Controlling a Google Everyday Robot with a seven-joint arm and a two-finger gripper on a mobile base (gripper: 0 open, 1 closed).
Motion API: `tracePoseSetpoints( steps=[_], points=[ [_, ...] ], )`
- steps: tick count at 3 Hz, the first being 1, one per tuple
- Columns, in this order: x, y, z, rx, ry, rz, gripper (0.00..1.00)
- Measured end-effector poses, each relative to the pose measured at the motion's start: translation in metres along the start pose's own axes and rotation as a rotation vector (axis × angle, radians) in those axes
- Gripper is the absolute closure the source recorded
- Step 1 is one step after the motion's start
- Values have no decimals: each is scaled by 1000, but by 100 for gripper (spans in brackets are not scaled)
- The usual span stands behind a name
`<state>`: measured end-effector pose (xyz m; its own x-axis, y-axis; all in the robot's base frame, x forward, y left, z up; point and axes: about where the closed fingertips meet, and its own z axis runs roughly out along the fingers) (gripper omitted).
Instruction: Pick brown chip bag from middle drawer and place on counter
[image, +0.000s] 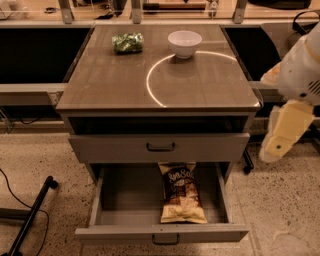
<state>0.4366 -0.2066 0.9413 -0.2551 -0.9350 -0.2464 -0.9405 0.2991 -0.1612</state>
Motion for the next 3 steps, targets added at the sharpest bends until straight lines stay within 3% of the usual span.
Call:
tracePoseSetpoints(
  steps=[1, 2, 3],
  points=[
    [-3, 25, 66, -131, -78, 101, 0],
    [-4, 26, 69, -133, -81, 102, 0],
    [-7, 31, 94, -157, -114, 111, 0]
  ],
)
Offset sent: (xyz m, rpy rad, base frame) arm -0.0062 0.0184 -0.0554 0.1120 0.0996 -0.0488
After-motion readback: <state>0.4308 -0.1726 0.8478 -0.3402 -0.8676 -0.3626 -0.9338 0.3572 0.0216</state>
